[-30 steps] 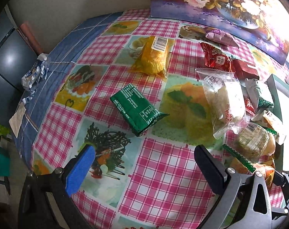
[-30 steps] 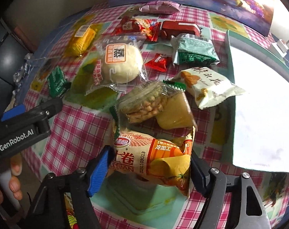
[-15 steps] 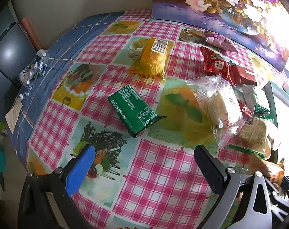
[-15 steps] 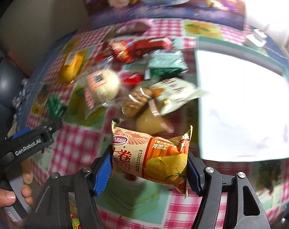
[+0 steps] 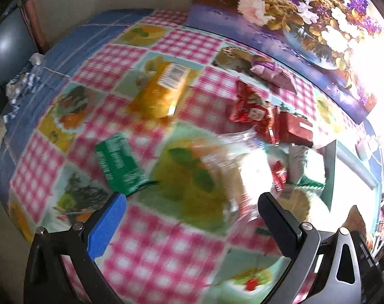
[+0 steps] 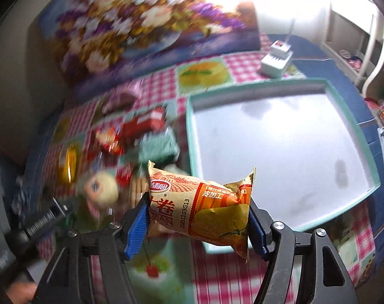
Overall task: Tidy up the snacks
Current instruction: 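Grasp the orange-yellow bread roll bag with the right gripper and lift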
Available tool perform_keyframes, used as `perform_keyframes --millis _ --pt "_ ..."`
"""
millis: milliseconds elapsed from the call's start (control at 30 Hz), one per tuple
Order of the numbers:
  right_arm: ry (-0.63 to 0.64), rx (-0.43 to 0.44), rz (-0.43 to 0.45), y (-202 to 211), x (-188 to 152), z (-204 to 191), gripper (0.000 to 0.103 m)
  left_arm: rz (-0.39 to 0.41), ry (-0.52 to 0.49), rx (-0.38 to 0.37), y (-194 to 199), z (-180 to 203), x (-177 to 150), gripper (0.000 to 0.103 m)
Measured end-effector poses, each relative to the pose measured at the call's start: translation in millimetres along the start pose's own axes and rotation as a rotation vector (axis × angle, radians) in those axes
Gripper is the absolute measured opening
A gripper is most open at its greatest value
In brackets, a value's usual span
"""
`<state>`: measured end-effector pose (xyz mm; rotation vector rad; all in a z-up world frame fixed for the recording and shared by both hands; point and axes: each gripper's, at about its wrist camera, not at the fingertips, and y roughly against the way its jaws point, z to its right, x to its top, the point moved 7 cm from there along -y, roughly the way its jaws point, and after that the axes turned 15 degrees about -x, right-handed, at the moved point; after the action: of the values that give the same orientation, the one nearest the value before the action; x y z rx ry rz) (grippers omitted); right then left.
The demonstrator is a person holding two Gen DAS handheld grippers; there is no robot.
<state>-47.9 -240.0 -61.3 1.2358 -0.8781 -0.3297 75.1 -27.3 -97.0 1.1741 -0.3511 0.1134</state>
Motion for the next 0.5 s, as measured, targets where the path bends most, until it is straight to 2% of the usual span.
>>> perform_keyframes --millis 133,433,467,500 --pt "-0.064 -0.014 -0.002 -7.3 23.8 1.6 0.071 -0.038 0.01 0.008 -19.0 12.5 3.6 0.103" --pt "-0.116 -0.017 -0.019 -30.3 51.6 6.4 0.071 -0.045 0.026 0.025 -45.1 33.1 22.8 0.102" --pt "-0.12 -0.014 -0.023 -33.6 53.8 7.3 0.071 -0.05 0.032 0.025 -49.3 35.2 23.5 0.101" --pt "-0.125 -0.013 -0.025 -36.2 55.7 8.3 0.071 -0.051 0.035 0.027 -51.7 36.5 23.9 0.09"
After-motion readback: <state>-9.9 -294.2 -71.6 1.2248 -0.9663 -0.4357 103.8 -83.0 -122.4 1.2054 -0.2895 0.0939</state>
